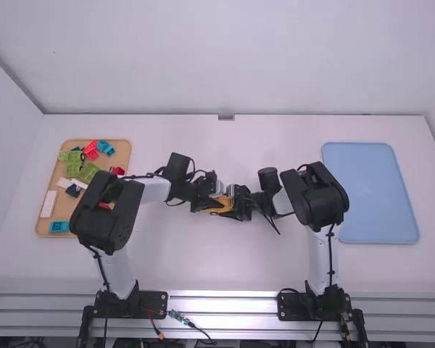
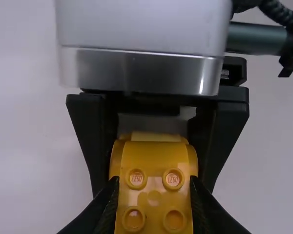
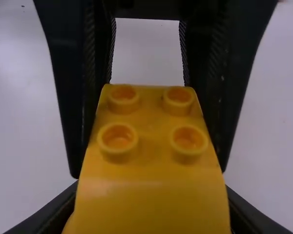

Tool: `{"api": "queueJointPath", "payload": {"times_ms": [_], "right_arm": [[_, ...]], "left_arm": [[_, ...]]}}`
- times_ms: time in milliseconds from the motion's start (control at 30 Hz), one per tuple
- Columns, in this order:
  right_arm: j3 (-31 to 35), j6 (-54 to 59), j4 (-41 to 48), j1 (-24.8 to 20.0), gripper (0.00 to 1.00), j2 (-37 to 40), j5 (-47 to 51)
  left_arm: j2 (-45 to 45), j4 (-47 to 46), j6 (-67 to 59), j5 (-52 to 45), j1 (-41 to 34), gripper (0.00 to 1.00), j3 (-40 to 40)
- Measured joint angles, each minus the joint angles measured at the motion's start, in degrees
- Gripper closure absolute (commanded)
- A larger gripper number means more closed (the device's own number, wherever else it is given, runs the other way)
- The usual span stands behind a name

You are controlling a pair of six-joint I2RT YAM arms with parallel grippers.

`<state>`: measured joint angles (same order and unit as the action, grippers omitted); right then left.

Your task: Assemble lego blocks to make yellow taxi

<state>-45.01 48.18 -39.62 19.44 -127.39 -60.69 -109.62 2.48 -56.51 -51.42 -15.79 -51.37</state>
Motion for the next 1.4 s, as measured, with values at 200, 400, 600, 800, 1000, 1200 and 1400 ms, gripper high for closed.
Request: {"api": "queueJointPath", "payload": {"times_ms": [200,400,600,800,1000,1200,1400], "right_arm": [[-0.02,-0.66,0.81,0.00,0.50,0.00,-0.09],[-0.24,-1.11,1.77,0.00,0.51,0.00,-0.44],[-0.24,-1.09,1.81,0.04,0.51,0.00,-0.42],[-0.24,-0.98,1.84,0.00,0.51,0.00,-0.59],[-0.24,-0.76,2.05,-0.11,0.51,0.00,-0.72],[-0.24,-0.83,1.92,-0.17,0.51,0.00,-0.72],[-0.63,-0.90,1.64,-0.17,0.51,0.00,-0.28]], "left_arm": [[0.63,3.08,1.16,-0.20,0.11,0.98,2.12],[0.85,3.82,0.96,-0.20,0.17,0.98,2.91],[1.11,2.05,0.74,0.66,0.02,0.98,2.36],[1.62,-0.02,-0.72,3.78,-1.73,0.98,1.14],[1.86,-2.05,-1.42,6.54,-2.86,0.98,0.26],[2.29,2.56,-0.31,6.47,-2.86,0.98,2.47],[1.92,5.92,1.01,7.63,-3.56,0.32,4.87]]}}
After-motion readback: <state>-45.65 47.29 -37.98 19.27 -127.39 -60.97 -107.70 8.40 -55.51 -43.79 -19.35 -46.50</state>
